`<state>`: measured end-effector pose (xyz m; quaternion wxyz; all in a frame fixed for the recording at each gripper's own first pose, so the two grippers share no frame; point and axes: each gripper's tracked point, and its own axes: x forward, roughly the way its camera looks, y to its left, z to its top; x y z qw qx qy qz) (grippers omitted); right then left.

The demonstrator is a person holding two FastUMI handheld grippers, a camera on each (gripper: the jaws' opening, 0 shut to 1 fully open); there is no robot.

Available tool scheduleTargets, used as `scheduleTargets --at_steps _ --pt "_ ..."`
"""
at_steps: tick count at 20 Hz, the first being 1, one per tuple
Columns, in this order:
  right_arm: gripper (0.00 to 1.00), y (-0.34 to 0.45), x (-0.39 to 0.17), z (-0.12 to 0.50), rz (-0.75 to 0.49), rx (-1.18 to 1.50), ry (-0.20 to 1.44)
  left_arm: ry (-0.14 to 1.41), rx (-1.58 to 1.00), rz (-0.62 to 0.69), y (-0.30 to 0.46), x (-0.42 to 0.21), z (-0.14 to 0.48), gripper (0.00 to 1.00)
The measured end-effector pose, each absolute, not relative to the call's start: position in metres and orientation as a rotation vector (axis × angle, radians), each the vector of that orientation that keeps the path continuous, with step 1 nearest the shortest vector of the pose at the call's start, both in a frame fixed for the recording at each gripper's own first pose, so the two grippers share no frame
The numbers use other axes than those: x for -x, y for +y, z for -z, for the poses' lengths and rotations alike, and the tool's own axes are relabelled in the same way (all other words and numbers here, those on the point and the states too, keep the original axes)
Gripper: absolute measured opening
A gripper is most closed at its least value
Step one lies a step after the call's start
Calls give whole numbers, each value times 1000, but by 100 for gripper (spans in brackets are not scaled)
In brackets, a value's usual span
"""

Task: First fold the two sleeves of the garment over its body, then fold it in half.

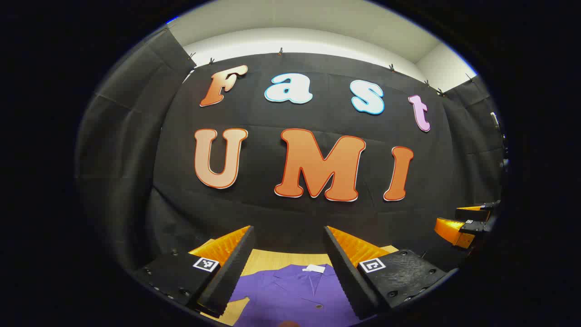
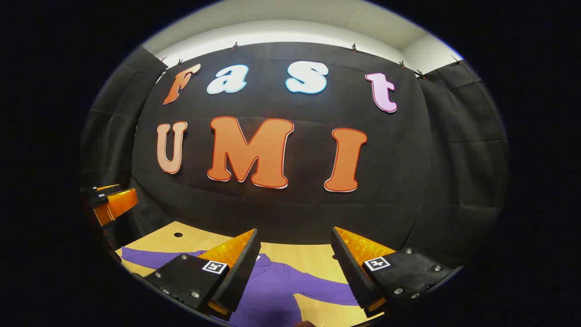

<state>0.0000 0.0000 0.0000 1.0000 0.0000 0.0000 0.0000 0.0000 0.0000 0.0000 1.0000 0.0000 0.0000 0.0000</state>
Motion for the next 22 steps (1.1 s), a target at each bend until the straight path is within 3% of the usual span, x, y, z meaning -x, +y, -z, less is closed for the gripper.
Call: scheduleTargets --at_steps 2,4,5,10,12,15,22 --pt "94 -4 -4 0 -1 14 -4 -15 -3 -8 -1 -7 -3 99" --pt "94 -7 -8 -1 -1 18 -7 -20 -22 -10 -6 -10 -6 94" --pt "94 -9 -10 0 -2 14 -7 -23 -30 -14 -6 -12 -7 99" --pt "94 -14 -14 7 -6 4 -1 -21 -56 3 -22 -14 -2 99" --pt "94 -17 -15 13 -4 -3 8 -21 -72 8 -28 -15 -1 94" --pt "94 -26 -19 27 6 -19 41 -28 -86 1 -29 -16 -2 99" --pt "94 -77 -27 83 106 -25 144 -37 -92 -5 -35 -13 -5 96"
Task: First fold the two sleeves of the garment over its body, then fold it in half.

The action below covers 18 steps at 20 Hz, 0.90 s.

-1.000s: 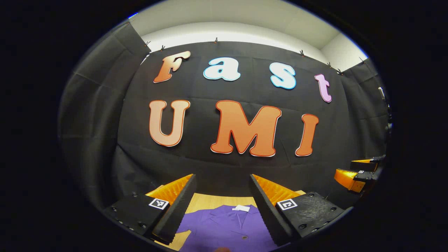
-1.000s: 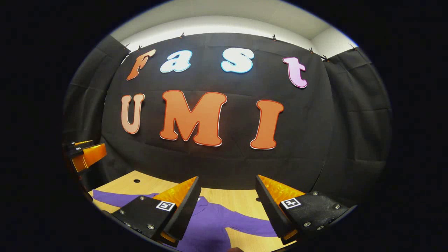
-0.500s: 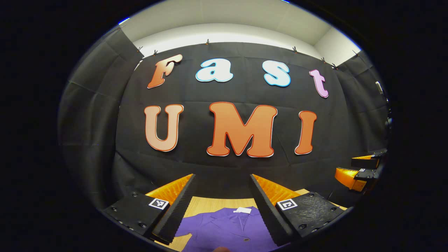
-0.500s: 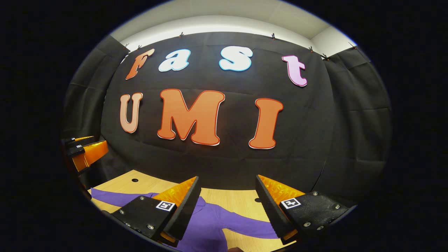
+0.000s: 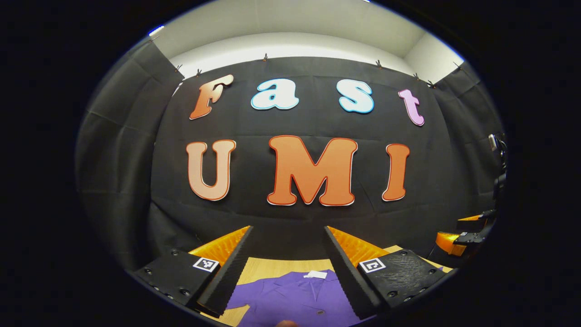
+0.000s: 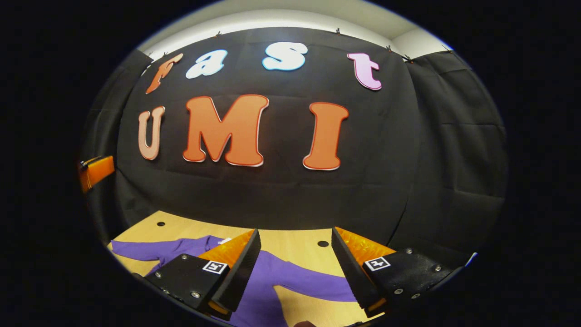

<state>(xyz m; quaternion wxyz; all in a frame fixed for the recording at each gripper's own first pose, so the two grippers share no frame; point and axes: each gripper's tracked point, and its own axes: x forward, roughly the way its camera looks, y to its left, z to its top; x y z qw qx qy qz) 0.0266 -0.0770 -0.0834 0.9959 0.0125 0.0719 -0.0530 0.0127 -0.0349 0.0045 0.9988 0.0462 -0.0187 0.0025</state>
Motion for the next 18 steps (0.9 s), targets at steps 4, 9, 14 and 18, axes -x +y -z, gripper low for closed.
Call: scheduleTargets --at_steps 4,9,14,18 --pt "94 -116 -27 128 196 -9 247 -36 -106 -16 -35 -10 -4 95" --pt "94 -154 -27 176 266 -81 363 -58 -136 -36 -36 -6 -11 96" --pt "95 -200 -30 224 332 -105 476 -65 -179 -58 -34 1 -14 94" --pt "95 -229 -38 260 380 -126 584 -51 -205 -88 -29 6 -11 95"
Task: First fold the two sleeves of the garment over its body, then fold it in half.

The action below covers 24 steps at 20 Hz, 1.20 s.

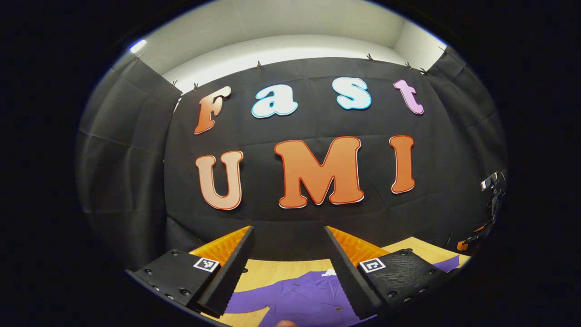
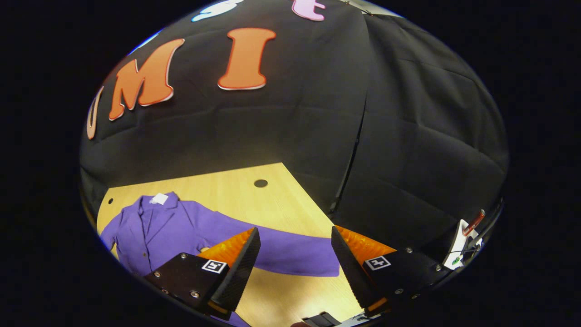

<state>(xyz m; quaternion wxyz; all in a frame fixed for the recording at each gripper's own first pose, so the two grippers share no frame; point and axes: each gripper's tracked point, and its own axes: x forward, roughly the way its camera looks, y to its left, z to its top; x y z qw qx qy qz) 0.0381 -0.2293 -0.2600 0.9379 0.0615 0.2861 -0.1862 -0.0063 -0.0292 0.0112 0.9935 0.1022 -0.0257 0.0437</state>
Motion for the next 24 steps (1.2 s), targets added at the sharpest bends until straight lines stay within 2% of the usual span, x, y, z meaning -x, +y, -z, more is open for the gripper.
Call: scheduleTargets --at_steps 14,18,24 --pt "95 -277 -24 372 362 -278 1018 62 -261 -178 -25 13 20 95" --pt "96 -281 -17 406 324 -334 1163 96 -281 -193 -31 18 32 96" --pt "95 -282 -26 433 302 -471 1272 130 -293 -210 -36 18 45 98"
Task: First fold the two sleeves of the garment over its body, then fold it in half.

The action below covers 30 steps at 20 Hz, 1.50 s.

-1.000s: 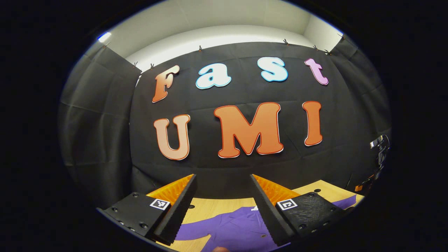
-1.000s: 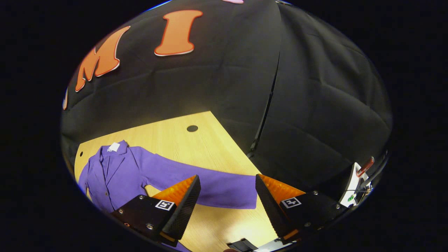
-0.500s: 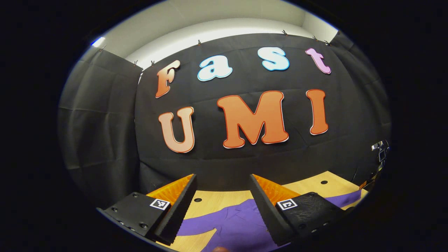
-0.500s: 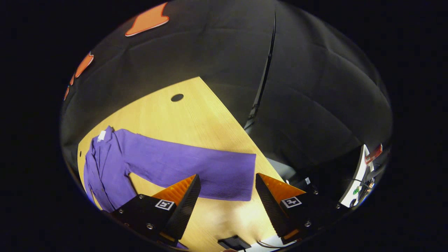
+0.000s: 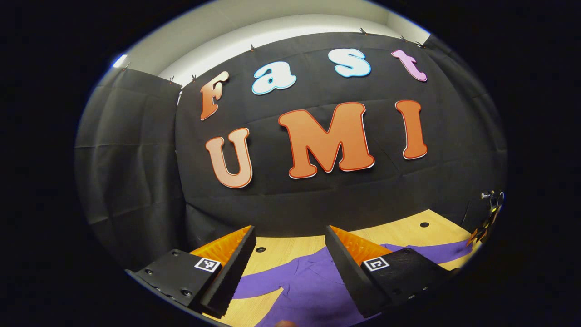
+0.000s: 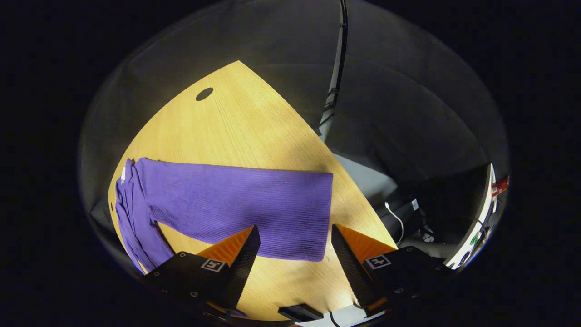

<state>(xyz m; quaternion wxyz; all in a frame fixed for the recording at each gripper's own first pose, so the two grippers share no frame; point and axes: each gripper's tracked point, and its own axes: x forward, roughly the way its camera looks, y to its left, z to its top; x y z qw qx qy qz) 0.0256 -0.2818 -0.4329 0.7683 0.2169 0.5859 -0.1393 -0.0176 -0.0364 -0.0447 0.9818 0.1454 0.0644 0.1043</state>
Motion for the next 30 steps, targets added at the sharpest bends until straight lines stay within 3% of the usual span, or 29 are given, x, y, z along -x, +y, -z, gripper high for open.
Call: scheduleTargets --at_steps 7,10,12,17,30 --pt "95 -290 -29 457 361 -442 1346 163 -298 -239 -35 19 56 98" --pt "90 -288 -33 457 369 -424 1360 181 -309 -261 -32 23 61 98" --pt "76 -283 -36 455 356 -420 1365 191 -305 -272 -31 26 64 100" --pt "5 -279 -44 455 331 -471 1337 174 -303 -275 -28 28 59 99" --pt "3 -181 -83 311 171 -392 1095 143 -257 -195 47 19 57 99"
